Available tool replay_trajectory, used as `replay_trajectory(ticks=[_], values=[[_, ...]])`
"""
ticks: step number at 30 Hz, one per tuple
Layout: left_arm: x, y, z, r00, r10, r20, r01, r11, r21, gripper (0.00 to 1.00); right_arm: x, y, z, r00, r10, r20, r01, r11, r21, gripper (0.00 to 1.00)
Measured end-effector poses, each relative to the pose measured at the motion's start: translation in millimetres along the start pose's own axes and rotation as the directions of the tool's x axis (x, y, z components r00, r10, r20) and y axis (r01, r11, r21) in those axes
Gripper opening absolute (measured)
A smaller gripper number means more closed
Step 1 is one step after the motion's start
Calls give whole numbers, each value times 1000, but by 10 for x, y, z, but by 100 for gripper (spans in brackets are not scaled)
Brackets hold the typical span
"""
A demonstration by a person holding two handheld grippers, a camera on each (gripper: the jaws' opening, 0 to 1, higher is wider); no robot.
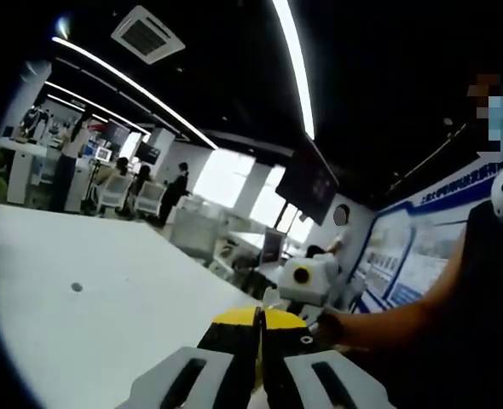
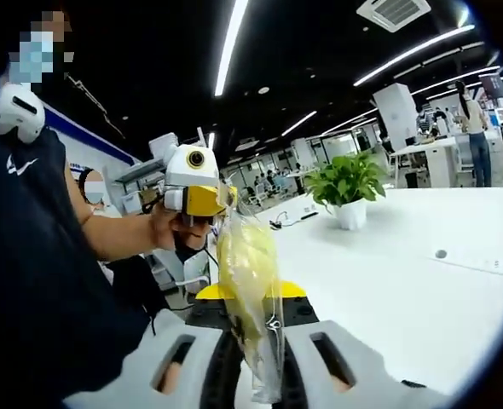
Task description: Compare the silicone blocks by pressing each to a similar depth, holding the contact briefly, and releasing to observe deformation and rebound differences across the visible hardness samples.
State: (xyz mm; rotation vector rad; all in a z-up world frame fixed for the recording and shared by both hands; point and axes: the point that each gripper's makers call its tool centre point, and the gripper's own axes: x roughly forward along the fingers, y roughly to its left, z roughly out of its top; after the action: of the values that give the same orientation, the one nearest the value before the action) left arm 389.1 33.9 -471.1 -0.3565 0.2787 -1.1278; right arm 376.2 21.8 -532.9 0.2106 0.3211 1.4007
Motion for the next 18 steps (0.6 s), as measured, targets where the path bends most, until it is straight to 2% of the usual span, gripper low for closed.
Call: replay_trajectory(ticks=[11,18], values=[[7,0,26,1000,-4,25,3,999,36,0,-6,-3,24,1000,4,-8,-4,1000,12,0],[4,7,16,1000,-6,28,5,1000,13,0,-4,5,17,1000,9,-9,-9,1000,13,0]])
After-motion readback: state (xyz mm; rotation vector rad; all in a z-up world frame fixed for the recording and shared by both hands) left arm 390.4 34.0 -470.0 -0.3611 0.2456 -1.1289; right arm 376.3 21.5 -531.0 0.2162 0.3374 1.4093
